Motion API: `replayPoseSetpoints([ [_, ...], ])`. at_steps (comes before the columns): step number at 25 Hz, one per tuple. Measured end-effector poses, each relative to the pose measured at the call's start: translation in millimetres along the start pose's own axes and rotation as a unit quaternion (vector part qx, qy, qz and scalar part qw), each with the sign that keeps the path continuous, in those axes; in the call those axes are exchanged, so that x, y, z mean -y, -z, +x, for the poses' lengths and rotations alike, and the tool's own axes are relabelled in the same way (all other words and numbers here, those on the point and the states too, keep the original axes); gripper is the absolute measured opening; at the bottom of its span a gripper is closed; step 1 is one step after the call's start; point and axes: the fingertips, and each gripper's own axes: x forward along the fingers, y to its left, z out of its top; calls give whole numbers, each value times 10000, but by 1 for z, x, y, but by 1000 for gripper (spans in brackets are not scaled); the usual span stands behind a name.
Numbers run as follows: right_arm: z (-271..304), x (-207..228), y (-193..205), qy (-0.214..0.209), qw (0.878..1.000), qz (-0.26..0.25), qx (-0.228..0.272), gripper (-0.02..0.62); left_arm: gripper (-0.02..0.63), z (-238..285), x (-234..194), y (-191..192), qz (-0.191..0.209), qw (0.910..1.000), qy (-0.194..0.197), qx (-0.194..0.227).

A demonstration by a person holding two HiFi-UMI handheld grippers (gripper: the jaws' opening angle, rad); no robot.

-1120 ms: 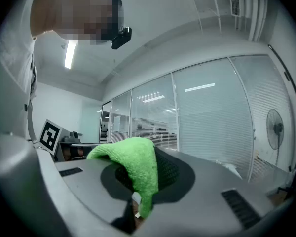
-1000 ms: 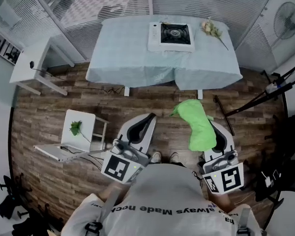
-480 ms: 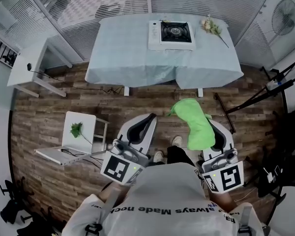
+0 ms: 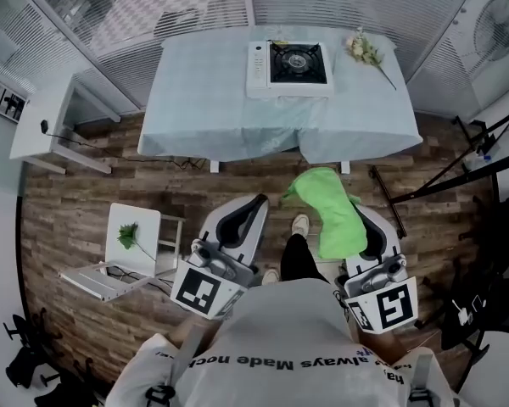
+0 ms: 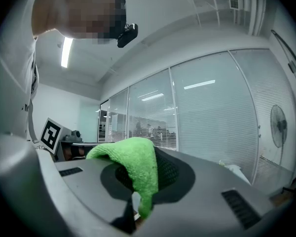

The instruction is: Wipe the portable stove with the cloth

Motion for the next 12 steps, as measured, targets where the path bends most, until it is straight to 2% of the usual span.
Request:
replayPoseSetpoints([
  [12,87,138,-7,-188,9998,111,3,27,12,155,-45,5,74,9998,-176,-114],
])
